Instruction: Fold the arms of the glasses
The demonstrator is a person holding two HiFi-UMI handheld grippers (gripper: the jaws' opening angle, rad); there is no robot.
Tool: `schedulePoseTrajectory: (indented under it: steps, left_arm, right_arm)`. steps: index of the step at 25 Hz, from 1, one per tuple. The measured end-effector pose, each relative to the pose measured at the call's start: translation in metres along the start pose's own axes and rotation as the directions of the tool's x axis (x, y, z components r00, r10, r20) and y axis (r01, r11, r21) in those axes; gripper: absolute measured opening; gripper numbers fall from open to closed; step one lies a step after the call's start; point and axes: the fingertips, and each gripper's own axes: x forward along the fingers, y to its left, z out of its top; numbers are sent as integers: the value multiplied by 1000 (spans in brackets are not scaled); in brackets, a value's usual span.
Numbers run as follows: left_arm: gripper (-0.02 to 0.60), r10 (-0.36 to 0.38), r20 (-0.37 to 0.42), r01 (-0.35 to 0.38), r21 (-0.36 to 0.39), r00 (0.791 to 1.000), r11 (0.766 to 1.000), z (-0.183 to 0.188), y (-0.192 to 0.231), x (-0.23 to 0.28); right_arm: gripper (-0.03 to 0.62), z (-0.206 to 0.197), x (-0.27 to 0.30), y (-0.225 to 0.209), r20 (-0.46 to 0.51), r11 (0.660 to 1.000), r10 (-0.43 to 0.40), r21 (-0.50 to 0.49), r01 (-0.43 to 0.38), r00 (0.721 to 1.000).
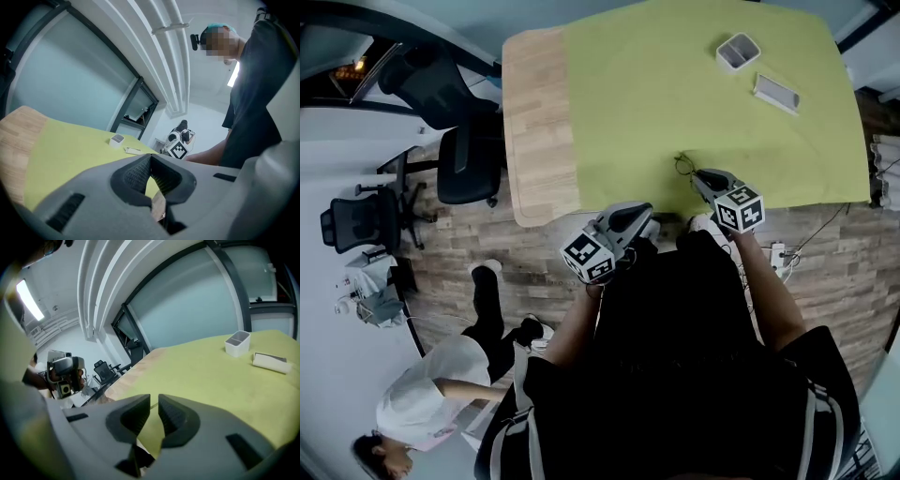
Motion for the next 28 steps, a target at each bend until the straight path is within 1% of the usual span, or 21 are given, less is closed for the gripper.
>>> schedulePoseTrajectory:
  steps: [2,9,14,18,28]
  left_arm:
    - [18,0,2,0,1,1000,1000,-1,0,-2]
    - [18,5,3,-5,-1,1000,1000,-1,1,-7]
    - [18,5,3,-5,2,1000,1000,-1,-1,-11]
    - [18,4,-2,-4,2,1000,1000,-2,-1,-12]
    - [18,-7,-22,7,9,1000,1000,-4,-2,-10]
  right_arm:
    - [35,-1,0,3,-1,1000,-1,27,1,1000]
    - [37,-10,8,5,-43,998,-25,60,28,999]
    - [37,-15,11,3,-64,996,-51,64,55,997]
    - [37,-22,9,-5,-92,993,-92,63,98,991]
    - [35,-35,2,-17,-100,988,-116,91,125,988]
